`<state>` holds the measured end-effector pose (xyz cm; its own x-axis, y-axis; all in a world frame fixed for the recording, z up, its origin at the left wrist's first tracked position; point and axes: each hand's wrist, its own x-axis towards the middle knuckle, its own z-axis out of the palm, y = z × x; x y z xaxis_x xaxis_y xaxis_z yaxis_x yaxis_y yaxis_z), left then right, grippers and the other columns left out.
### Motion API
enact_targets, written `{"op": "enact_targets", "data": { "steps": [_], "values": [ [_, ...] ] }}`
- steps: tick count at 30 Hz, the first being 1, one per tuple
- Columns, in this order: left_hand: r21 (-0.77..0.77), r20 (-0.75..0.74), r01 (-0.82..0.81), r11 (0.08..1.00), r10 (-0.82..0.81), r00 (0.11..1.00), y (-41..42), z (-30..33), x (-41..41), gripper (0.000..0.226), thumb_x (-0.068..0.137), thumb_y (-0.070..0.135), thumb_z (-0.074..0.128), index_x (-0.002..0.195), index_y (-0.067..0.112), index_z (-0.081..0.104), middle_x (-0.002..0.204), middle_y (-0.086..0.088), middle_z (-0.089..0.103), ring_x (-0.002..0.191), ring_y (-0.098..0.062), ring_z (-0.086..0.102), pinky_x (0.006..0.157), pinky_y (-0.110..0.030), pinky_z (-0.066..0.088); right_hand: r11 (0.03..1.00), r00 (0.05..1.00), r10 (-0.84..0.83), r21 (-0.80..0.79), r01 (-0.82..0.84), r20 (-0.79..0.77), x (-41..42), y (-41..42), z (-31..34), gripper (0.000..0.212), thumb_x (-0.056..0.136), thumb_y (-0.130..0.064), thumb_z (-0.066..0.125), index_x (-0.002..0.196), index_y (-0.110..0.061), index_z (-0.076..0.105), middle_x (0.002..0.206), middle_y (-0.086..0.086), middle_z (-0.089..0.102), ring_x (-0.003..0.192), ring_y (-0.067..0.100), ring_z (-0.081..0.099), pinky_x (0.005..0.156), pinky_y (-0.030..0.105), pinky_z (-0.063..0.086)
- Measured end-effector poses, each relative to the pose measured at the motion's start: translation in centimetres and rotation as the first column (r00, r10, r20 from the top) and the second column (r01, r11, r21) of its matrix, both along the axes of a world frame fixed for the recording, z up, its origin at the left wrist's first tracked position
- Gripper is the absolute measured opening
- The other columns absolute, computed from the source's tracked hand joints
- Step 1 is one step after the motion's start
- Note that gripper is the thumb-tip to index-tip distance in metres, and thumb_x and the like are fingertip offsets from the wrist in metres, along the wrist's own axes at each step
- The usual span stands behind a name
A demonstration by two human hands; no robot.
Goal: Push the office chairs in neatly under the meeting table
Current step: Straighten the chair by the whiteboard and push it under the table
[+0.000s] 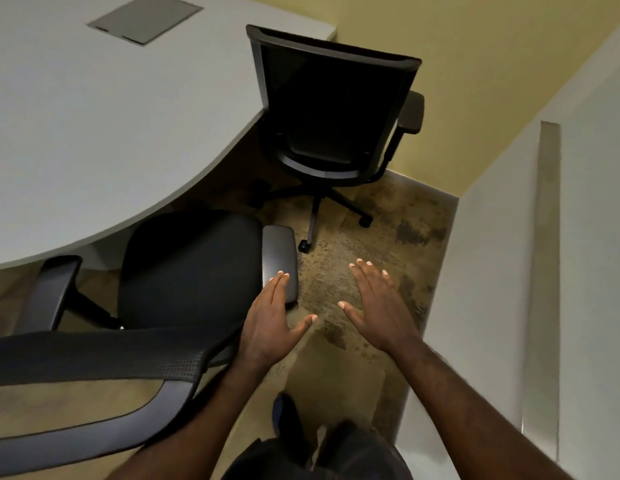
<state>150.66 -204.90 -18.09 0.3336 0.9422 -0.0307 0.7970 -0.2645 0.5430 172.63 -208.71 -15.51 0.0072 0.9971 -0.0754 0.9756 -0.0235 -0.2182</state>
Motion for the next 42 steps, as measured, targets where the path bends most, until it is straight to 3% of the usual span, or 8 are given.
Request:
{"op": "enact_targets", "data": {
  "steps": [6, 16, 18, 22, 26, 29, 33, 42],
  "values": [
    [-0.055, -0.011, -0.13, 0.99, 0.129, 0.992, 1.8, -1.5, 1.1, 0.095, 0.081, 0.062, 0.062, 0.153, 0.019, 0.017, 0.159, 0.0, 0.021, 0.145, -0.012, 0.018, 0.115, -0.031, 0.021, 0.998, 0.988, 0.033, -0.05, -0.041, -0.15, -0.2, 5.0, -2.2, 0.076, 0.093, -0.056, 0.043, 0.152, -0.021, 0.011, 0.16, 0.002, 0.015, 0.146, 0.015, 0.008, 0.117, 0.034, 0.005],
    [-0.126, -0.165, -0.262, 0.957, 0.24, 0.957, 4.9, -5.6, 3.1, 0.095, 0.081, 0.058, 0.063, 0.153, 0.015, 0.017, 0.16, -0.002, 0.019, 0.147, -0.019, 0.014, 0.118, -0.041, 0.021, 0.985, 0.895, -0.032, -0.166, -0.047, -0.444, -2.0, 14.5, -9.2, 0.076, 0.09, -0.055, 0.051, 0.15, -0.023, 0.017, 0.157, 0.004, 0.024, 0.142, 0.023, 0.024, 0.111, 0.044, 0.031],
    [-0.135, -0.187, -0.271, 0.953, 0.244, 0.952, 5.5, -6.4, 3.3, 0.095, 0.081, 0.057, 0.064, 0.153, 0.015, 0.017, 0.161, -0.002, 0.016, 0.147, -0.02, 0.013, 0.118, -0.041, 0.02, 0.98, 0.858, -0.052, -0.193, -0.056, -0.51, -2.5, 15.5, -10.8, 0.077, 0.088, -0.057, 0.05, 0.15, -0.023, 0.018, 0.156, 0.004, 0.026, 0.14, 0.023, 0.027, 0.108, 0.04, 0.035],
    [-0.16, -0.235, -0.286, 0.945, 0.245, 0.941, 6.5, -7.9, 3.7, 0.098, 0.082, 0.057, 0.061, 0.154, 0.016, 0.009, 0.163, -0.001, 0.004, 0.148, -0.02, 0.002, 0.118, -0.041, 0.012, 0.941, 0.663, -0.263, -0.337, 0.018, -0.701, -4.1, 16.9, -13.6, 0.079, 0.087, -0.049, 0.06, 0.149, -0.019, 0.02, 0.154, 0.003, 0.03, 0.137, 0.017, 0.032, 0.101, 0.025, 0.03],
    [-0.181, -0.259, -0.283, 0.942, 0.232, 0.938, 6.9, -9.0, 3.8, 0.101, 0.084, 0.057, 0.059, 0.154, 0.02, -0.003, 0.161, 0.004, -0.012, 0.148, -0.017, -0.012, 0.117, -0.04, 0.006, 0.796, 0.201, -0.603, -0.601, 0.077, -0.772, -5.6, 19.1, -15.3, 0.078, 0.083, -0.038, 0.071, 0.146, -0.013, 0.032, 0.145, 0.009, 0.045, 0.128, 0.02, 0.047, 0.105, 0.036, 0.041],
    [-0.184, -0.239, -0.267, 0.946, 0.22, 0.946, 6.6, -9.7, 3.6, 0.1, 0.084, 0.054, 0.057, 0.154, 0.023, -0.008, 0.161, 0.005, -0.015, 0.147, -0.017, -0.016, 0.118, -0.043, 0.009, 0.748, -0.013, -0.664, -0.664, -0.011, -0.748, -6.2, 20.0, -15.9, 0.071, 0.074, -0.043, 0.077, 0.133, -0.014, 0.05, 0.126, 0.01, 0.062, 0.11, 0.022, 0.063, 0.094, 0.043, 0.051],
    [-0.161, -0.262, -0.226, 0.961, 0.179, 0.948, 6.3, -10.6, 3.0, 0.099, 0.085, 0.055, 0.052, 0.154, 0.02, -0.008, 0.162, 0.002, -0.014, 0.147, -0.019, -0.015, 0.118, -0.044, 0.011, 0.697, -0.104, -0.716, -0.717, -0.034, -0.691, -7.2, 20.4, -16.2, 0.068, 0.066, -0.037, 0.084, 0.121, -0.009, 0.057, 0.11, 0.009, 0.07, 0.097, 0.022, 0.069, 0.089, 0.045, 0.054],
    [-0.126, -0.269, -0.222, 0.967, 0.182, 0.946, 6.5, -11.7, 2.9, 0.1, 0.08, 0.053, 0.053, 0.155, 0.015, -0.001, 0.163, -0.001, -0.008, 0.149, -0.024, -0.006, 0.117, -0.046, 0.018, 0.753, -0.05, -0.654, -0.656, 0.053, -0.755, -7.6, 20.8, -16.8, 0.056, 0.066, -0.037, 0.083, 0.11, -0.01, 0.063, 0.098, 0.006, 0.073, 0.088, 0.02, 0.071, 0.078, 0.041, 0.058]
  ]
}}
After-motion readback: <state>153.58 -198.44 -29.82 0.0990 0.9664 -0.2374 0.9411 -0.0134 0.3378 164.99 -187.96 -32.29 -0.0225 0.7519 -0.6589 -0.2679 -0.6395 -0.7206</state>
